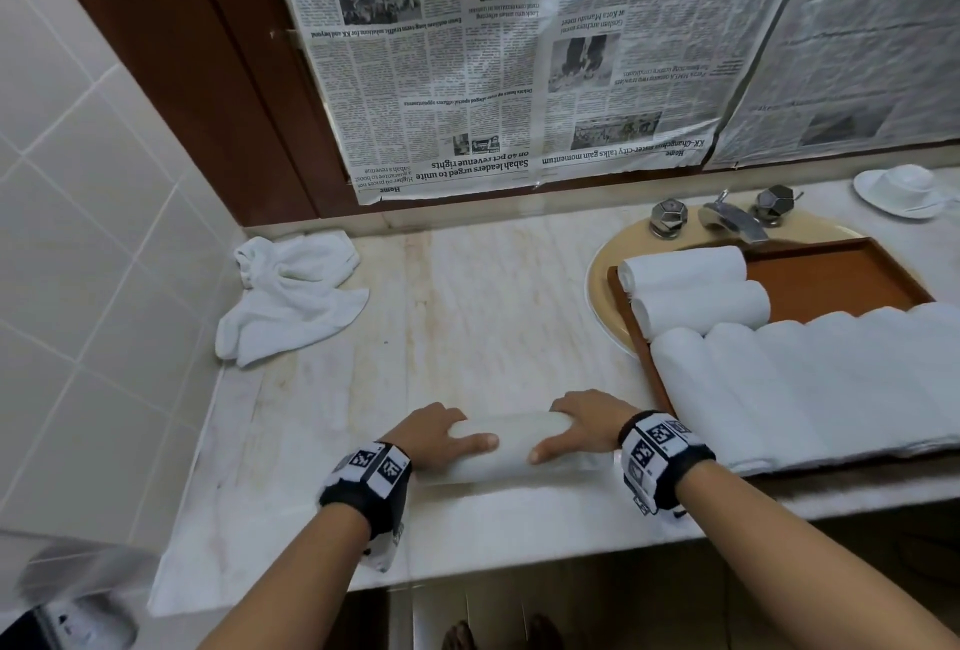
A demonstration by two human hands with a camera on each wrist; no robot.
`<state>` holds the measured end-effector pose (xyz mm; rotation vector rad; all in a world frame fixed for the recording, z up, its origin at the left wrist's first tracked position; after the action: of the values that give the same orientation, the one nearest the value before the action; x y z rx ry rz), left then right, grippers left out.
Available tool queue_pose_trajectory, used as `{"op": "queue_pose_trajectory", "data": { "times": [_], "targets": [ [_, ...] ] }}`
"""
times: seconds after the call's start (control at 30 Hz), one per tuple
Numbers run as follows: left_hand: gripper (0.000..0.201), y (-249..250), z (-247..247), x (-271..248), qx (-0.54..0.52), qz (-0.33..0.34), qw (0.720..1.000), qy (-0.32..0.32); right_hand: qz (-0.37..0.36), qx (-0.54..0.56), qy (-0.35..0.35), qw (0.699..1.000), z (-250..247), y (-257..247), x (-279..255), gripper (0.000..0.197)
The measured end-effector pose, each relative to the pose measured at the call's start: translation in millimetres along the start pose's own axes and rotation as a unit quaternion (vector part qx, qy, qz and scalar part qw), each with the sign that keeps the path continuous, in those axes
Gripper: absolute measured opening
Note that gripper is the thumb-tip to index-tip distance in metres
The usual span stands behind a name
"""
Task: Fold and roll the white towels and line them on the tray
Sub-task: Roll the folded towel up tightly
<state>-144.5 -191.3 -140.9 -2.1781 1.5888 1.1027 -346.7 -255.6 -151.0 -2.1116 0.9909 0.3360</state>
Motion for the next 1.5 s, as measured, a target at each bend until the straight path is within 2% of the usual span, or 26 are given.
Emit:
{"op": "queue_pose_trajectory", "data": {
  "times": [0.1, 0.2, 0.3, 0.37, 0.47, 0.6, 0.7, 0.8, 0.9, 1.0, 1.3, 1.5],
  "targets": [
    [0.086, -2, 10, -9, 0.046, 0.02, 0.997, 0.052, -0.006, 0.031, 0.009, 0.999, 6, 3, -4, 0.081],
    [0.096, 4, 17, -19, 0.098, 0.044, 0.986, 0.128, 0.007, 0.067, 0.046, 0.997, 4, 8, -9, 0.094],
    [0.096, 4, 18, -16, 0.103, 0.036, 0.982, 0.156, -0.014, -0.036, 0.121, 0.992, -1, 3, -16, 0.099],
    [0.095, 4, 17, -10, 0.099, 0.034, 0.983, 0.149, -0.045, -0.13, 0.176, 0.975, -2, -8, -23, 0.089],
    [0.095, 3, 14, 1, 0.08, 0.024, 0.99, 0.116, -0.077, -0.195, 0.206, 0.956, 5, -12, -32, 0.081],
    [0.096, 2, 9, 12, 0.047, 0.018, 0.996, 0.067, -0.09, -0.22, 0.188, 0.953, 15, -6, -35, 0.087],
    [0.098, 4, 7, 14, 0.037, 0.026, 0.997, 0.065, -0.076, -0.23, 0.176, 0.954, 13, -5, -31, 0.093],
    [0.098, 7, 6, 7, 0.051, 0.043, 0.992, 0.11, -0.068, -0.218, 0.164, 0.96, 9, -3, -25, 0.089],
    [0.089, 8, 7, -3, 0.073, 0.058, 0.979, 0.181, -0.06, -0.199, 0.156, 0.965, 7, -1, -22, 0.085],
    [0.082, 6, 11, -7, 0.074, 0.051, 0.975, 0.203, -0.06, -0.18, 0.147, 0.971, 7, 0, -20, 0.08],
    [0.071, 4, 13, 4, 0.031, 0.054, 0.991, 0.119, -0.053, -0.092, 0.122, 0.987, 6, 1, -24, 0.076],
    [0.09, -1, 18, 4, 0.024, 0.071, 0.994, 0.085, -0.042, -0.004, 0.09, 0.995, 7, 3, -30, 0.086]
  ]
}}
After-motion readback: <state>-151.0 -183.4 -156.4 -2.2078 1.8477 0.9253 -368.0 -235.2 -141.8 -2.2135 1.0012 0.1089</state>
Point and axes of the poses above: each hand's wrist, its own x-axis towards the middle knuckle, its own z-axis out of the palm, y = z × x, the point moved 8 cm from there along x, towards the middle knuckle, and after that the axes turned 13 degrees about -z, right-handed, at the moved point
